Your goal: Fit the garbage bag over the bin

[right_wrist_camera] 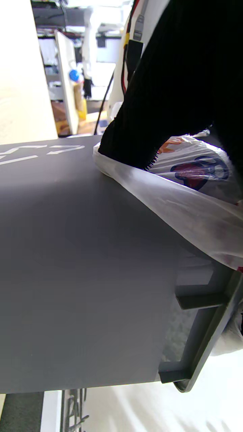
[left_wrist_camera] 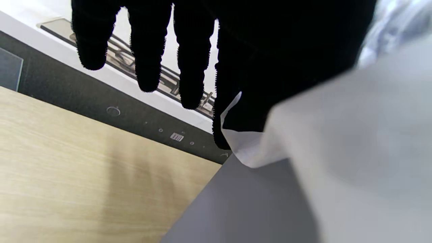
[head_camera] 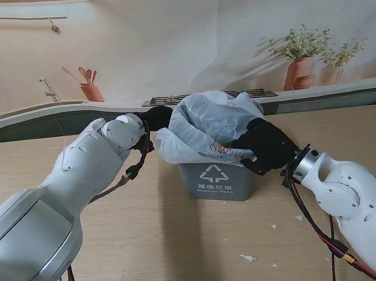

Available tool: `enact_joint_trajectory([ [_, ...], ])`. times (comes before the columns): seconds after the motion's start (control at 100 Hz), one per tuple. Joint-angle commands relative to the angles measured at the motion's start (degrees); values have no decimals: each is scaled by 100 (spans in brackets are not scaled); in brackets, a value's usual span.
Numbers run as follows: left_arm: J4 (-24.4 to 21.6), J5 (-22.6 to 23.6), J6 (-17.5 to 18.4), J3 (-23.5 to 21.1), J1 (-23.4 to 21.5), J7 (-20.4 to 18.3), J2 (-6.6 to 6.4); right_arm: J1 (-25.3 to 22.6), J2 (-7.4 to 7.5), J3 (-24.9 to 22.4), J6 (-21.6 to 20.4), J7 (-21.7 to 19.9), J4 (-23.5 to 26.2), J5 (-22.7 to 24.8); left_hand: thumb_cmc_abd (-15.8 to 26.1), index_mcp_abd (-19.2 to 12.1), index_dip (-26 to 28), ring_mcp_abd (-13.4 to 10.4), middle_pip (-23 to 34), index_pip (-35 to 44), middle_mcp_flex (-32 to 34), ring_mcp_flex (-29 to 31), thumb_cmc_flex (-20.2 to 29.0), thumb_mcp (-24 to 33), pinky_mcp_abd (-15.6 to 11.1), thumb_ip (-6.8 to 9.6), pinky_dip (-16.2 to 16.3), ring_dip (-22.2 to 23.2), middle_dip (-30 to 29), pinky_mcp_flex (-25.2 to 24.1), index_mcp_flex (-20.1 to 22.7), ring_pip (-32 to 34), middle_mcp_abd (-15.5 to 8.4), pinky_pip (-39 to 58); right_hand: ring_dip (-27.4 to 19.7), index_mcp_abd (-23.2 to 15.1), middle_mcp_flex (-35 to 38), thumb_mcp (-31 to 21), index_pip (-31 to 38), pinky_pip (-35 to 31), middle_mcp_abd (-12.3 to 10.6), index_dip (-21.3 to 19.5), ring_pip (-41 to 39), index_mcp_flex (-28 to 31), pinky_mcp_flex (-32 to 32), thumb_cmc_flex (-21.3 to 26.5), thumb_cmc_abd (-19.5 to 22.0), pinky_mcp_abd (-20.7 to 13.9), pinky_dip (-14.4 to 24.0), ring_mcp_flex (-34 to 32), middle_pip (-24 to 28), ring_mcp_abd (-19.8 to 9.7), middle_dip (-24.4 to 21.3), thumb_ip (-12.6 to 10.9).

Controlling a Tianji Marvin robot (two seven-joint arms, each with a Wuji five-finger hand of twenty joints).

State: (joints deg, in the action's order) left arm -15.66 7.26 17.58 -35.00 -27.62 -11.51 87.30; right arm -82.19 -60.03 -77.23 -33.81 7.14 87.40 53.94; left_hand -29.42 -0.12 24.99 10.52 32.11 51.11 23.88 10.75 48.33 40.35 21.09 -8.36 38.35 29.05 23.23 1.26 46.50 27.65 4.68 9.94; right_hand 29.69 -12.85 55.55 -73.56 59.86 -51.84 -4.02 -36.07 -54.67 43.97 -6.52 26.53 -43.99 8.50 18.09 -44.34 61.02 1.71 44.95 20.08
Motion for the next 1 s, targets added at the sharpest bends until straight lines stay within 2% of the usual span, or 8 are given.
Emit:
enact_joint_trajectory([
  [0.0,-7,39,39,73,-169,-184,-32,-135,-30,109,35,-174,-149,82,-204,-205,-18,-74,-69,154,-143,-33,333,-101,-127,-12,98,51,-35,-68,113,38,-230,126,2,-1654,-43,-543,15,113,-150,38,12,596,90,620,-63,112,-39,43,123,-18,55,-12],
  [0.25,-329,105,305,274,-319,-7,-268,-135,-34,152,132,-163,-134,88,-206,-263,-40,-87,-73,143,-163,-20,277,-110,-105,-20,103,58,-38,-37,69,50,-245,130,1,-1581,-23,-535,46,108,-84,74,10,562,76,626,-58,125,-26,14,130,23,43,-17],
  [0.36,-552,98,310,284,-392,53,-392,-134,-38,168,162,-136,-130,91,-265,-99,-726,-116,-223,-630,-404,-79,135,-141,-101,-39,84,23,-110,-13,-425,-5,-239,112,-2,-1543,-21,-529,61,105,-71,102,11,536,66,623,-41,129,-22,3,132,27,38,-17],
  [0.4,-709,72,264,285,-428,33,-476,-132,-39,170,173,-131,-126,97,-230,51,-593,-133,-281,-1282,-594,-153,-320,425,-109,-46,72,-32,-167,-15,-753,-76,-219,108,-3,-1521,-29,-525,71,103,-65,111,12,514,65,620,-30,131,-20,-4,135,20,40,-16],
  [0.44,-890,57,195,282,-470,19,-574,-131,-40,171,181,-131,-123,95,-102,203,-527,-145,-320,-1652,-775,-226,-695,844,-128,219,66,-53,-192,-32,-1145,-121,-190,102,-5,-1476,-19,-522,93,101,-57,126,14,492,60,623,-31,139,-18,-7,142,42,41,-16],
  [0.63,-1964,40,-253,-57,-834,78,-1097,-137,-46,174,246,-122,-102,83,-312,412,-730,-170,-653,-2423,-1171,-413,-812,932,-130,277,62,-139,-390,-54,-2489,-316,-101,95,-1,-1146,2,-484,215,90,32,266,-14,362,33,627,36,170,-9,-61,179,88,33,-15],
  [0.87,-3201,362,-650,-752,-1361,100,-1656,-196,-54,179,458,-146,-4,75,-710,638,-795,-180,-684,-2576,-1164,-373,-863,1050,-121,272,105,-124,-419,24,-2723,-292,-48,208,42,-659,46,-412,404,61,207,493,-150,221,-8,656,138,206,-3,-144,241,200,19,-23],
  [0.99,-3604,659,-634,-982,-1562,25,-1864,-228,-57,184,579,-115,43,120,-941,633,-819,-216,-649,-2585,-1171,-356,-877,1138,-211,239,-73,-65,-405,-477,-2814,-241,-63,1534,52,-595,71,-402,456,44,240,552,-188,220,-28,663,141,207,-1,-170,254,222,14,-28],
])
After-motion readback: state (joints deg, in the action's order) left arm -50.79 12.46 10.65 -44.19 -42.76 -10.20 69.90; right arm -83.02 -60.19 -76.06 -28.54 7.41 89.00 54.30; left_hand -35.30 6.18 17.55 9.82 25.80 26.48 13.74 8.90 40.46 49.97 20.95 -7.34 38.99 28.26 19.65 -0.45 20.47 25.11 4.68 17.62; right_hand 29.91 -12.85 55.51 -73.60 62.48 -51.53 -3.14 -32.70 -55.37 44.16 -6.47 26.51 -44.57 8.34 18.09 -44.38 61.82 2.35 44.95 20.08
